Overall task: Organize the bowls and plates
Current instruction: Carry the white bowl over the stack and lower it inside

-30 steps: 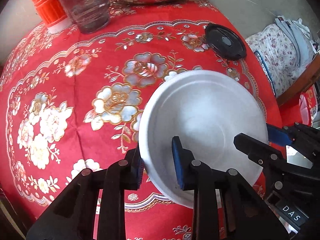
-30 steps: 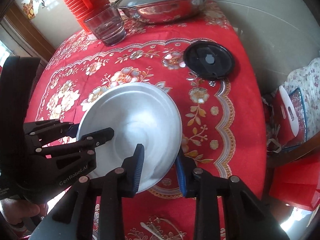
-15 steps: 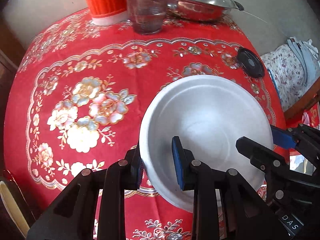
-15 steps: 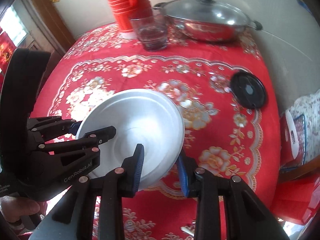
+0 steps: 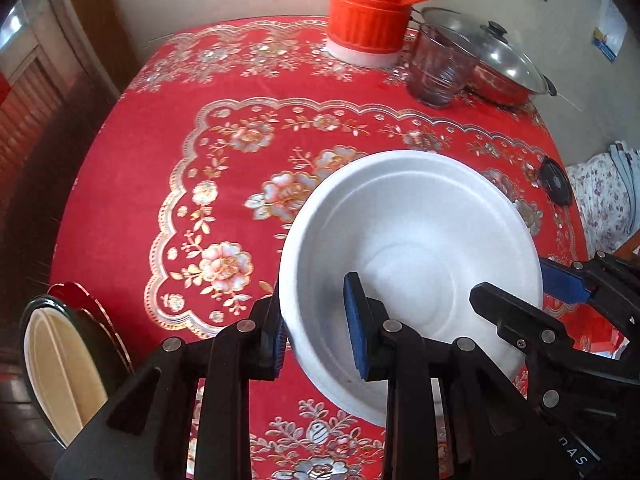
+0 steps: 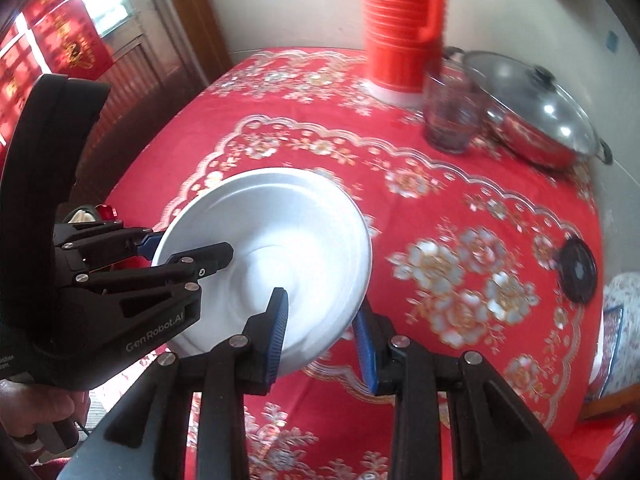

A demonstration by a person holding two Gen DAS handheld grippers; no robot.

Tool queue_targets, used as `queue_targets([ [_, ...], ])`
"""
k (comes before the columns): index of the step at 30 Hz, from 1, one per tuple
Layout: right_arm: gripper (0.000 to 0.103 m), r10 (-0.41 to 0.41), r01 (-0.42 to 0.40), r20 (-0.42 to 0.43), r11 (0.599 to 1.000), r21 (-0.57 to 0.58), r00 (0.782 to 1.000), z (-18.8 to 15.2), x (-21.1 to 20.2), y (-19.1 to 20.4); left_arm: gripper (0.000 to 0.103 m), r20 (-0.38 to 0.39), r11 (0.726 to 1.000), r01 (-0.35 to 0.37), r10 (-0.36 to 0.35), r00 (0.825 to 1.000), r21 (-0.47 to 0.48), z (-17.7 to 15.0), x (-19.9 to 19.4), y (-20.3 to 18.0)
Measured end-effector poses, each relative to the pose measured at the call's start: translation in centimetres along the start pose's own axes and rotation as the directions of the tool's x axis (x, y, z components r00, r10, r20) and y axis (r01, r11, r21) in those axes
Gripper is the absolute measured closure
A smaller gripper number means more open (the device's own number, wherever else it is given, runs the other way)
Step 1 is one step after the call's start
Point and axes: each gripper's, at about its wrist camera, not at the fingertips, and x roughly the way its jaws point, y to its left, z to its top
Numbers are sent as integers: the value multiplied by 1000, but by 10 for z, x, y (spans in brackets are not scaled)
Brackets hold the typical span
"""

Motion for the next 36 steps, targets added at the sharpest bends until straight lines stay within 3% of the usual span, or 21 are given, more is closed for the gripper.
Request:
queue_targets([
  [16,70,109,-104,6,965,-240,994,40,10,118,77,48,975,-96,107,993,-201,-30,-50,116],
  [27,70,194,-187,-22,901,-392,981,52,19,192,77,35,923,-169,193,981,-345,-69,-76,185],
  [36,68,229,-241,-82,850,-468,970,45,37,238,77,-7,880,-204,223,975,-428,-102,-78,222],
])
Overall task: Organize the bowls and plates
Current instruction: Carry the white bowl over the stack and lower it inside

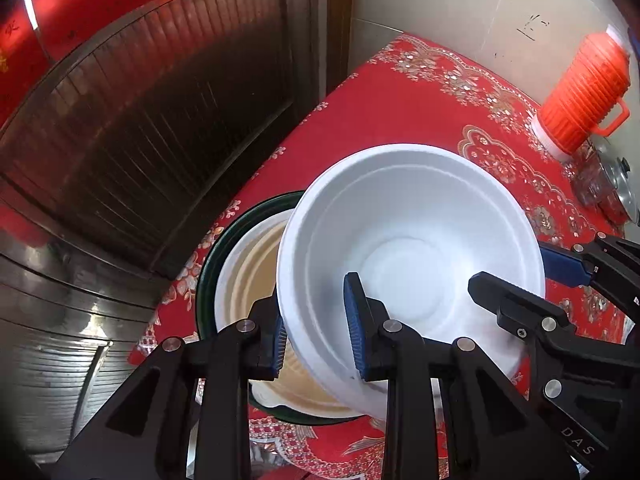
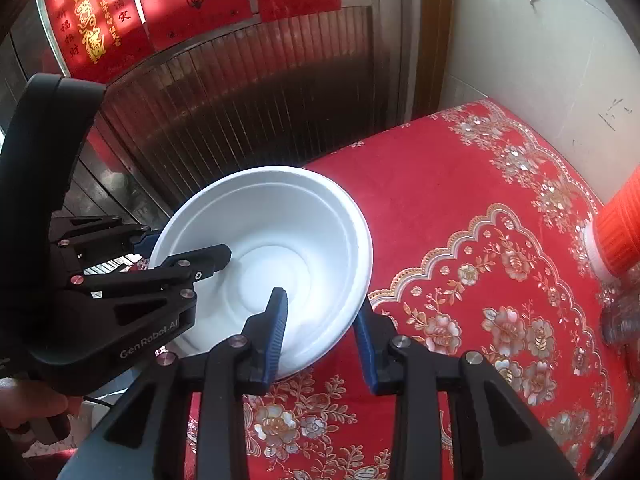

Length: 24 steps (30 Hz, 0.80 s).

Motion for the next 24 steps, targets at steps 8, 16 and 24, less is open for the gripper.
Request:
queue_targets([
  [8,66,31,-32,-32,998,-46,999,6,20,17,77,-34,999,-20,18,999,-42,-14,9,20],
  [16,63,42,-45,-60,997,-56,997,7,32,21,77,-51,998,-29,26,998,-59,-19,17,25],
  [24,63,47,-51,-78,997,-51,996,9,41,20,77,-66,998,-32,28,997,-62,-20,26,24],
])
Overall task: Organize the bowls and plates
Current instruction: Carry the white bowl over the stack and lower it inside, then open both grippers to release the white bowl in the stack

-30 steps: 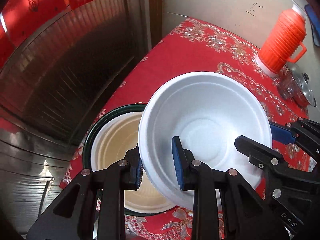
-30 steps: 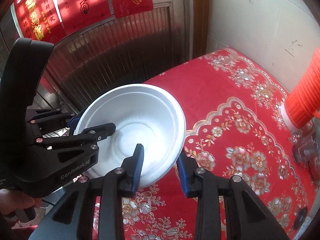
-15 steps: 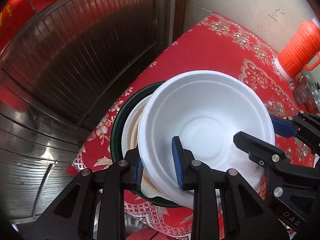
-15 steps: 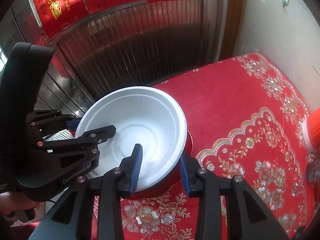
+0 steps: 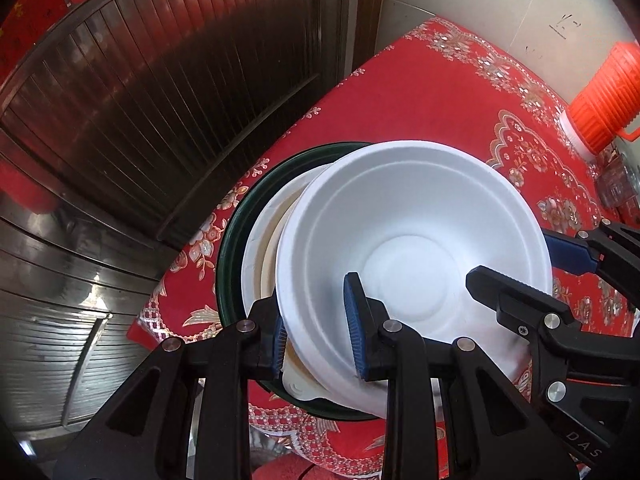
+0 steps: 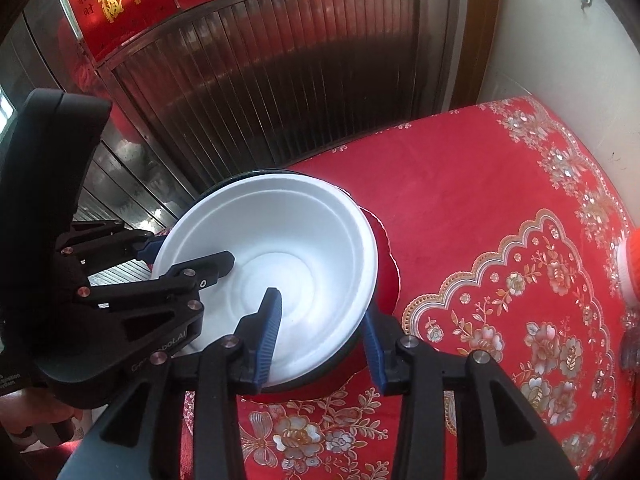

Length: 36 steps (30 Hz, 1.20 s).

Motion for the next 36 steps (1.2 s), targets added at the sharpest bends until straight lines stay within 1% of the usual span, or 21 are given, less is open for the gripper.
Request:
queue_targets([
  [6,63,-4,4,-6,1000,0,1000,1,2,0,77,6,1000,-13,13,1000,6,2,2,-2],
  [26,61,-2,2,-15,1000,0,1000,-1,1,1,77,10,1000,-17,17,1000,12,0,3,-2],
  [33,60,-5,5,-15,1000,-11,1000,-1,0,5,77,3,1000,-2,2,1000,-10,-1,4,0],
  [36,59,-3,3,-18,1000,-14,1000,-1,-1,6,74,-1,1000,1,-1,1000,-19,-1,5,1],
])
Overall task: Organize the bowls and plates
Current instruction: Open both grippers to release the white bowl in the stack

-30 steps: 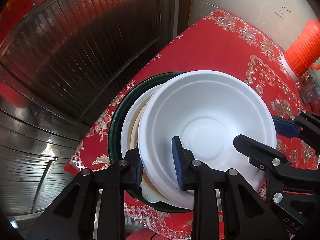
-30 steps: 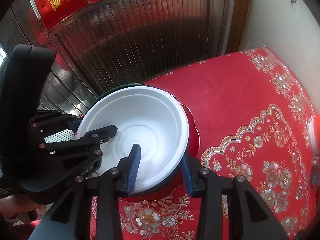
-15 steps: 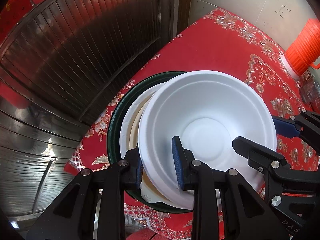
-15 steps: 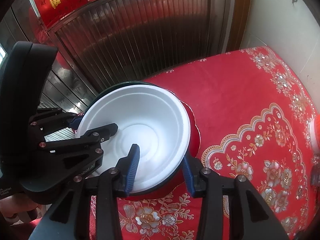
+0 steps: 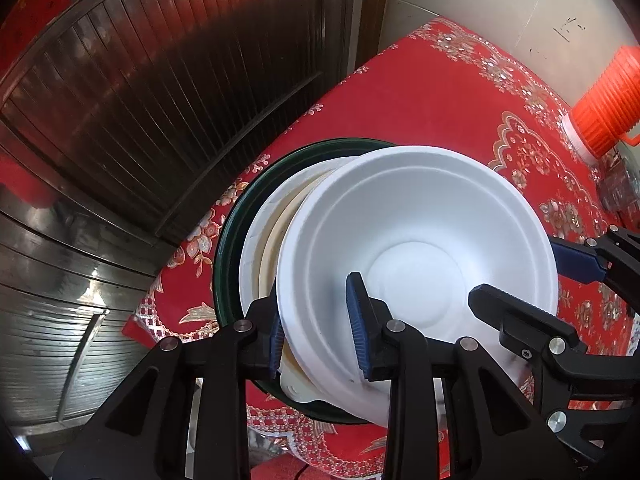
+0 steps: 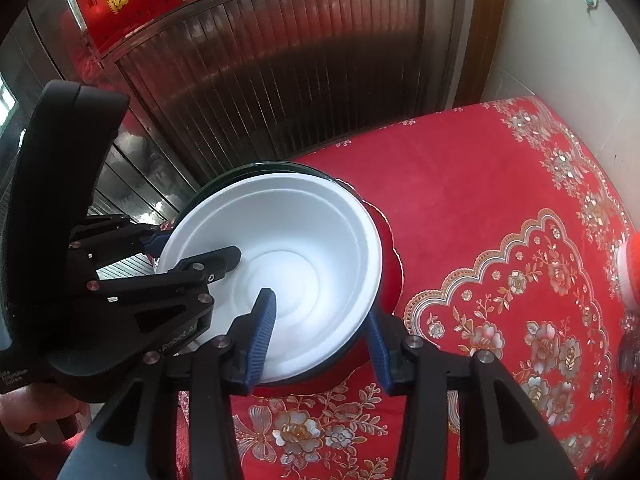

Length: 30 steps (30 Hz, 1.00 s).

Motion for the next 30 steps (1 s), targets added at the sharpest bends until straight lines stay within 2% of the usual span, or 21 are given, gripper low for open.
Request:
queue_targets([
  [4,59,-4,4,3,1000,1,1000,0,-2,1,72,-9,1000,19,-19,1000,-17,-2,1,1],
  [5,59,-7,7,3,1000,1,1000,0,-3,0,68,-9,999,37,-37,999,-26,-2,1,2],
  [7,57,-10,10,1,1000,6,1000,-1,-4,-1,48,-5,996,78,-79,997,-44,-1,0,4],
  [9,55,-12,12,5,1000,15,1000,-2,-6,-3,44,6,995,89,-88,996,-49,-1,-3,3],
  [14,55,-13,13,10,999,33,1000,-3,-10,-8,42,9,993,101,-101,995,-56,-1,-7,4],
  [18,54,-17,16,21,999,47,1000,-6,-15,-10,42,37,994,84,-82,996,-65,-2,-15,7],
  [21,38,-37,33,56,997,71,998,-9,-23,-12,42,69,996,57,-52,996,-76,-2,-26,8],
  [24,24,-72,62,108,993,100,991,-12,-35,-12,42,122,998,-40,45,991,-43,-4,-39,4],
  [26,23,-74,59,134,991,117,988,-14,-41,-11,42,142,998,-55,60,988,-41,-8,-45,3],
  [30,22,-110,89,170,988,128,979,-23,-47,-8,42,138,999,-19,23,990,-34,-13,-46,-3],
])
